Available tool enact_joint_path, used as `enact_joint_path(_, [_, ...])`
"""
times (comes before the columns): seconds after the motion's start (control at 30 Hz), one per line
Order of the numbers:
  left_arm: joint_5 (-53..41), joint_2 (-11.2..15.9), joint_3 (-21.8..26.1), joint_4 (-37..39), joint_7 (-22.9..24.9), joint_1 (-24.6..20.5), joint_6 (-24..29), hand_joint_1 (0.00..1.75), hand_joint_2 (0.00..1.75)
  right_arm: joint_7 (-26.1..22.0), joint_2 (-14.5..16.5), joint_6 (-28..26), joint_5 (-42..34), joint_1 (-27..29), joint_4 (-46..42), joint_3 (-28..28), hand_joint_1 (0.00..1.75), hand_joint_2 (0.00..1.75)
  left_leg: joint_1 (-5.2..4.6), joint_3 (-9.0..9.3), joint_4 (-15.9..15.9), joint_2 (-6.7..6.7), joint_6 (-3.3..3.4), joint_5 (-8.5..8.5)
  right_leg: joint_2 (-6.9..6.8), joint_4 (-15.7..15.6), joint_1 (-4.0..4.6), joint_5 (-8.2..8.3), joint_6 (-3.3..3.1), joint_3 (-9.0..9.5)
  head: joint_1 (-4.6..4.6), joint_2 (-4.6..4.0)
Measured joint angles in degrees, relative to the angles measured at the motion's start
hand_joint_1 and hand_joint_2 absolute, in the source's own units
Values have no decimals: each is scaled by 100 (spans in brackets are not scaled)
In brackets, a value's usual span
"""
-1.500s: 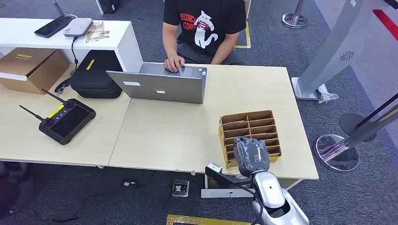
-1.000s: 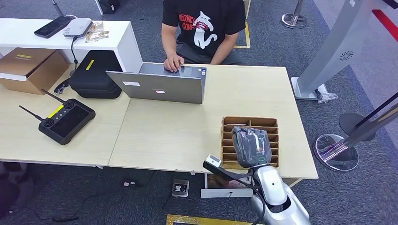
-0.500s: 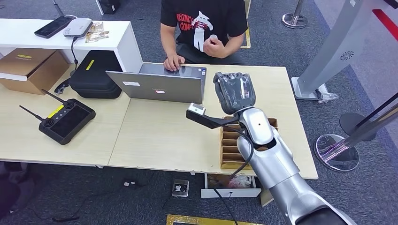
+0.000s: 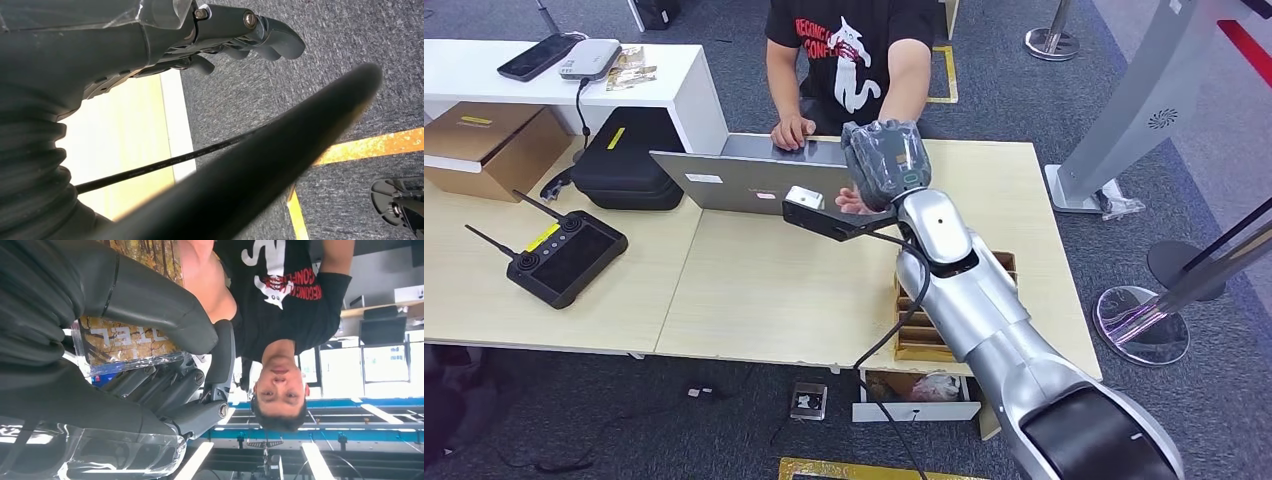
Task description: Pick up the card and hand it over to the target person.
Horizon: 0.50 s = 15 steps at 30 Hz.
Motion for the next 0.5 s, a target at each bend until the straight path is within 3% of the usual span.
enact_joint_path(0.07, [8, 7, 10, -2, 22, -1, 0, 0, 175, -17, 2, -4, -24, -7, 39, -4, 171, 175, 0, 0, -1, -1, -1, 1, -1, -1, 0, 0, 0, 0, 0, 0])
enact_joint_path(0.13, [23, 13, 26, -3, 30, -2, -10, 0, 175, -51, -4, 4, -72, 9, 69, -25, 115, 175, 0, -1, 1, -4, -1, -1, -4, 2, 0, -2, 0, -1, 0, 0])
enact_joint_path(0.2, [30, 12, 32, -4, 34, -1, -10, 0, 175, -83, -8, 30, -131, 35, 107, -49, 31, 175, 0, -1, 3, -7, -1, -1, -6, 3, 0, -4, 0, 0, 0, 0])
enact_joint_path(0.27, [18, 9, 18, -3, 37, 2, -5, 0, 175, -95, -17, 55, -172, 54, 140, -63, 0, 175, 1, 0, 2, -6, 0, -1, -6, 1, 1, -3, 0, 1, 0, 0])
enact_joint_path(0.5, [-24, 5, -25, -1, 100, -3, -9, 0, 175, -183, -72, -35, -378, 123, 32, -153, 0, 175, 1, 1, -3, -5, 1, 2, -7, -5, 1, 1, 0, 2, 0, 0])
